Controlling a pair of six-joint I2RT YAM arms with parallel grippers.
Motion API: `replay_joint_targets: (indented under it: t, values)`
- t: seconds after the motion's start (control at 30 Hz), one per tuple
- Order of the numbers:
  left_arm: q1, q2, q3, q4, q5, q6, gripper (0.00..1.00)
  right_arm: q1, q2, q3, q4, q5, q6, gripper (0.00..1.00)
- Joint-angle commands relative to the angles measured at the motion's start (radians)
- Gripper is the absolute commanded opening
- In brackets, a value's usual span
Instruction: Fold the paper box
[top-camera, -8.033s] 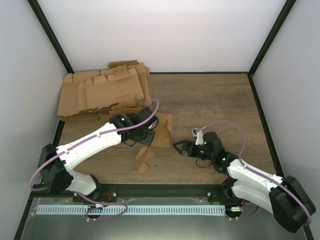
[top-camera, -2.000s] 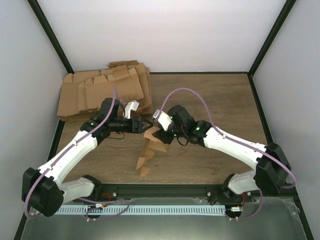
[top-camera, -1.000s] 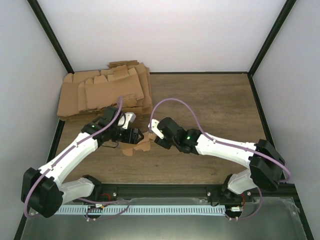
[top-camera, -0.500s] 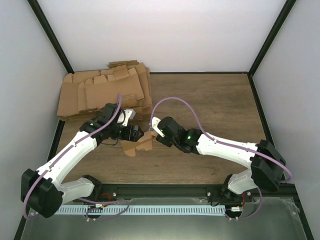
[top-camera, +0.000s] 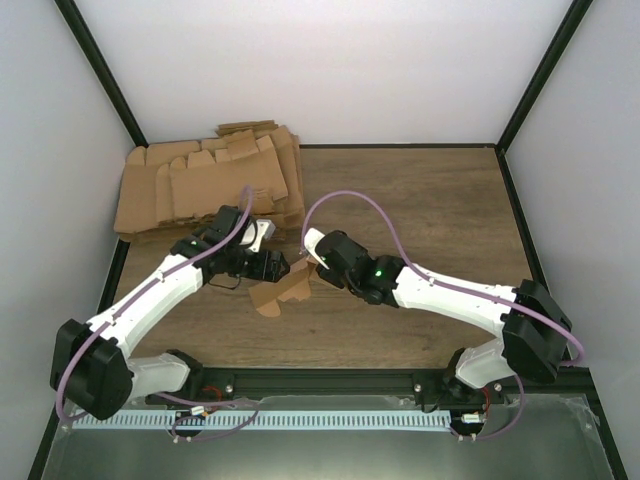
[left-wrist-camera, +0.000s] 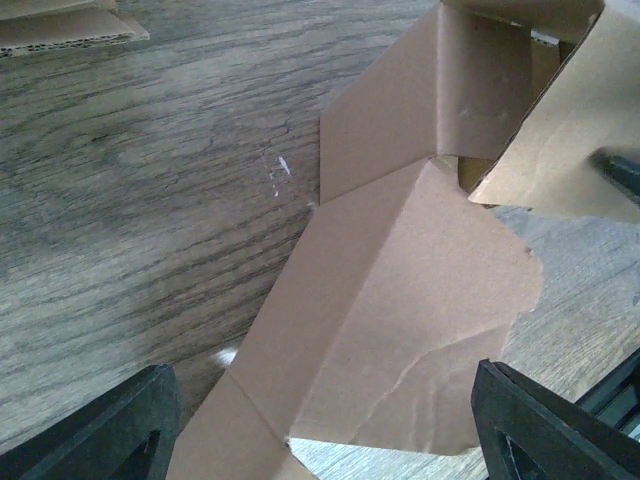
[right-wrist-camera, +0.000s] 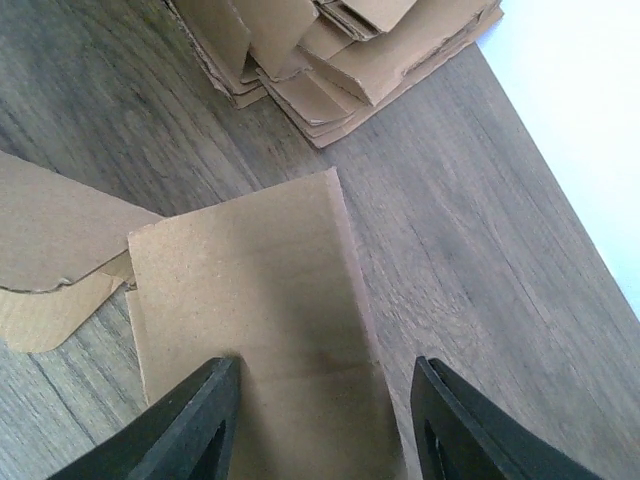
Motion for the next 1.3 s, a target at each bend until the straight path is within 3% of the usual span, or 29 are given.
replay_joint_targets:
  t: [0.0,0.3,0.9,1.13,1.27]
  values:
    - [-0.001,0.013,0.003,0.022,0.009,-0.009,0.83,-0.002,0.003,0.045,-0.003,0.041,0.007,0.50]
    - [-0.001,0.014,-0.007,0.038,0.027,-0.019,0.82,-0.002,0.035,0.015,-0.017,0.049,0.022,0.49]
    - [-0.001,0.015,-0.027,0.056,0.051,-0.021,0.81,0.007,0.123,-0.006,-0.020,0.064,0.025,0.56]
    - [-0.001,0.018,-0.032,0.069,0.064,-0.021,0.81,0.007,0.149,-0.012,-0.012,0.070,0.032,0.54]
    - [-0.001,-0.008,-0.010,0.058,0.065,-0.033,0.81,0.007,0.183,-0.009,0.010,0.112,0.031,0.47]
